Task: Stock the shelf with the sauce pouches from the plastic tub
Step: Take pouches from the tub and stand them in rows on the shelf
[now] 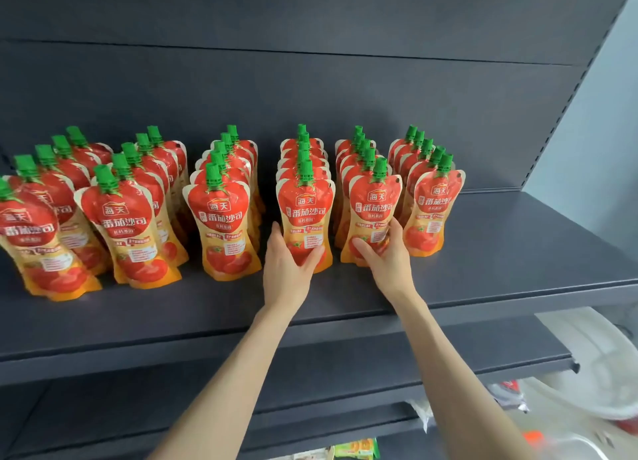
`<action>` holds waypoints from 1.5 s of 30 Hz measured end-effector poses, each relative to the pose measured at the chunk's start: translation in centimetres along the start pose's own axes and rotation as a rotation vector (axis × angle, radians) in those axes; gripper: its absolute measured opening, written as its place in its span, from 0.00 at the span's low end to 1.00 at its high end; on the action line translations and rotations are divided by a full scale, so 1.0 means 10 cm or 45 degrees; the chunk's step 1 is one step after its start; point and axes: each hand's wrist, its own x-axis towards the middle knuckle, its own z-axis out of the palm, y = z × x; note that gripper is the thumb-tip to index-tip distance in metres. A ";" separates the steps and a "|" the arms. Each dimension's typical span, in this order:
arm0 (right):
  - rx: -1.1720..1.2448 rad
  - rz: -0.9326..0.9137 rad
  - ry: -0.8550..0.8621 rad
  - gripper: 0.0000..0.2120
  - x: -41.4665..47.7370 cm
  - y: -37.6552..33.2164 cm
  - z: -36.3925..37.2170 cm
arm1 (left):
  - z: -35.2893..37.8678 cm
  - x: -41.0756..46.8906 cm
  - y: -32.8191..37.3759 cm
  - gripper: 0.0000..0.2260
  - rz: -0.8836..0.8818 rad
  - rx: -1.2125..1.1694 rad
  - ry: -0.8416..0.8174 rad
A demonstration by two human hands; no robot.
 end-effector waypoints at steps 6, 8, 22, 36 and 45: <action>-0.007 -0.022 -0.028 0.26 0.00 0.00 0.02 | 0.02 0.01 -0.04 0.35 -0.007 -0.079 -0.032; -0.020 -0.030 -0.038 0.26 0.00 0.00 0.02 | 0.02 0.00 -0.04 0.34 -0.009 -0.072 -0.033; -0.075 -0.042 -0.057 0.29 0.02 0.03 0.03 | 0.03 0.01 -0.05 0.30 -0.016 -0.064 -0.026; -0.106 0.002 -0.053 0.34 0.00 0.00 0.02 | 0.02 0.01 -0.03 0.31 -0.019 -0.057 -0.054; -0.248 -0.158 0.231 0.25 -0.30 -0.09 0.00 | -0.17 -0.31 -0.06 0.31 0.013 0.065 0.063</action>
